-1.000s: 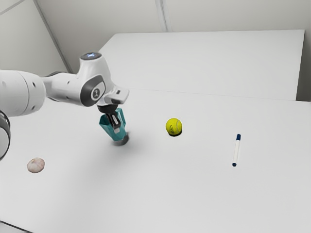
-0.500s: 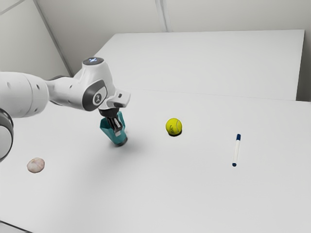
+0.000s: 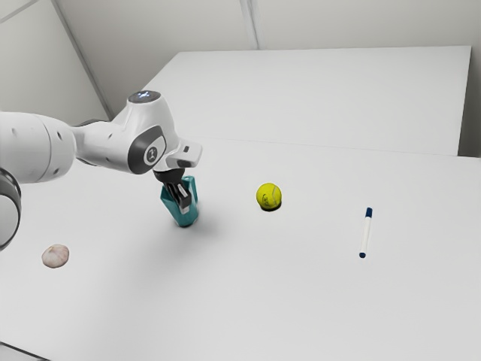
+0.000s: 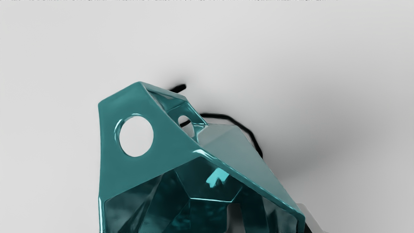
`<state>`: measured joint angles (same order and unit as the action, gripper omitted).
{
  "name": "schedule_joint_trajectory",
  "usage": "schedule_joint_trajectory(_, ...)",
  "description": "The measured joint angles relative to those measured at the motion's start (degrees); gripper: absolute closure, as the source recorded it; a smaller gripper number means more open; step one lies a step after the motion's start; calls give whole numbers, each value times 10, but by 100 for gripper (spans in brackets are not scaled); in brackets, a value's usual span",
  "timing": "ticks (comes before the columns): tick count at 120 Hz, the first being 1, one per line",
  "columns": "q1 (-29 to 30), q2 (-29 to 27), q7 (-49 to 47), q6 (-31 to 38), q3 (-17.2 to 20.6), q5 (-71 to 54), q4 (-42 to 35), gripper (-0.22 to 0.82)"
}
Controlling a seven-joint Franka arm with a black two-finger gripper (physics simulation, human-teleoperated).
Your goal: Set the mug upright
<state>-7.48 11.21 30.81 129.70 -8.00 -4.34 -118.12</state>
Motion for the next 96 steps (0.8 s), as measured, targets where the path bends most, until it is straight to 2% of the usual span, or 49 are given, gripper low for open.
schedule_joint_trajectory(24, 1, -1, -3, 1, 0, 1, 1, 43)
schedule_joint_trajectory(69, 1, -4, -5, 1, 0, 5, 3, 30)
schedule_joint_trajectory(96, 1, -6, -7, 2, 1, 7, 6, 12)
